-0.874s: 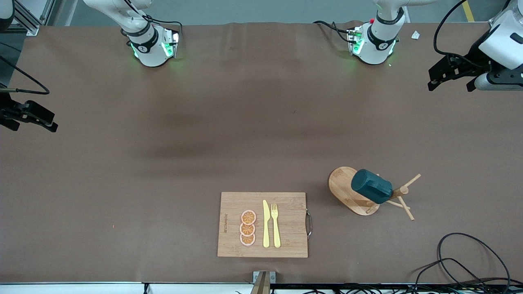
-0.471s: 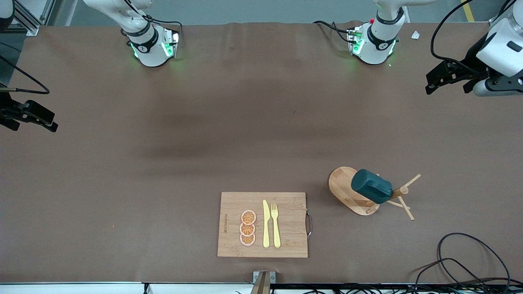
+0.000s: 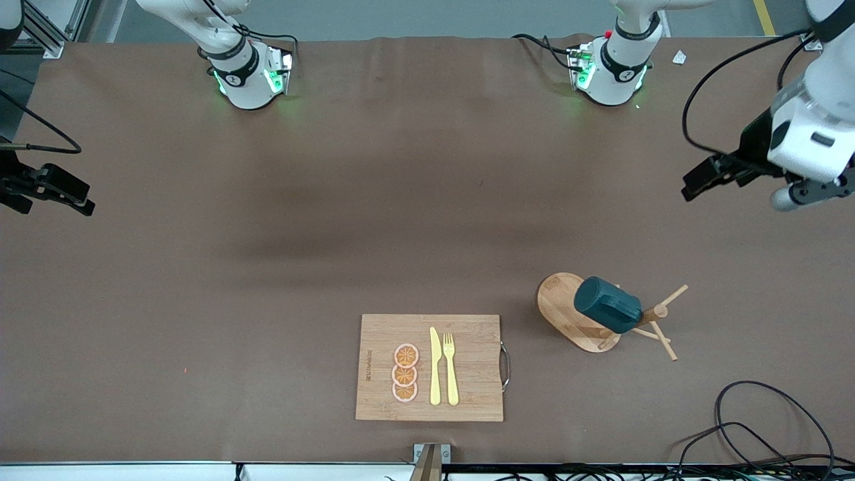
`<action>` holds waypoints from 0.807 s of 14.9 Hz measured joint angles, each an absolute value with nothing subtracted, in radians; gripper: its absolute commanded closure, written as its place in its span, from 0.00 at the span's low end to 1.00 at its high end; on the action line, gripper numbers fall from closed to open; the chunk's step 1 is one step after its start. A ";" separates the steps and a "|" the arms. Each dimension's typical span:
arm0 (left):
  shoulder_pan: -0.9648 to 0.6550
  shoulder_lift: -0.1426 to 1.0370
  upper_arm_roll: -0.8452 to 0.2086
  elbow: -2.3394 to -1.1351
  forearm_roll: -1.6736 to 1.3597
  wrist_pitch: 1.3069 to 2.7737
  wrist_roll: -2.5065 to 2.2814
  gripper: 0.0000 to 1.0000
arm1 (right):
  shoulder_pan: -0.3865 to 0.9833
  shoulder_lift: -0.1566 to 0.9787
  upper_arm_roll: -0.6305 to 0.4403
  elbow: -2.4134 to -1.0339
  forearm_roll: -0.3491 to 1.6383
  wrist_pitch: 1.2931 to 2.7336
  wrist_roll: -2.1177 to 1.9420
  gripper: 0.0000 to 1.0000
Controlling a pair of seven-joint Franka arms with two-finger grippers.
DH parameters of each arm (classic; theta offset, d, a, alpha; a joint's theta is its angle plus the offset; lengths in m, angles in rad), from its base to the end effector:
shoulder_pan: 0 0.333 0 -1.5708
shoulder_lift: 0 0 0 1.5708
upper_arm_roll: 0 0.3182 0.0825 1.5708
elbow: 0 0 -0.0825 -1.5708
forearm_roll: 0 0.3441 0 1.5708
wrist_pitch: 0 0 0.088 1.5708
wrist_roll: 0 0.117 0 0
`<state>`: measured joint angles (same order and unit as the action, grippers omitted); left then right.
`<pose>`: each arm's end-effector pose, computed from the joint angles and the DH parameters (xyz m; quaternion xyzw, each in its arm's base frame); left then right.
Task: Transfer cup from left to right arm and place
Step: 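Reach the left gripper toward the teal mug on the wooden stand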
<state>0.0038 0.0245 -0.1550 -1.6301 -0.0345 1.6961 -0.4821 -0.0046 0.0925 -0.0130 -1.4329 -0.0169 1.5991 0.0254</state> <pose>0.5263 -0.0828 0.5895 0.9856 0.1665 0.0139 0.0246 0.5478 -0.0112 0.6301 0.9990 -0.0215 0.0369 0.0089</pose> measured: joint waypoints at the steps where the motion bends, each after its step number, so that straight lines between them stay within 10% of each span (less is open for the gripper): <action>1: 0.004 0.042 -0.155 -1.647 -0.053 1.739 -0.528 0.00 | -0.005 0.092 -0.013 -1.433 -0.017 1.599 0.025 0.00; 12: -0.003 0.358 -0.155 -1.565 -0.223 1.987 -0.979 0.00 | -0.004 0.092 -0.013 -1.432 -0.017 1.599 0.026 0.00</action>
<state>-0.0028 0.3582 -0.1554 -1.5650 -0.2227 1.9867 -0.9793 -0.0040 0.0917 -0.0128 -1.4325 -0.0169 1.5991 0.0256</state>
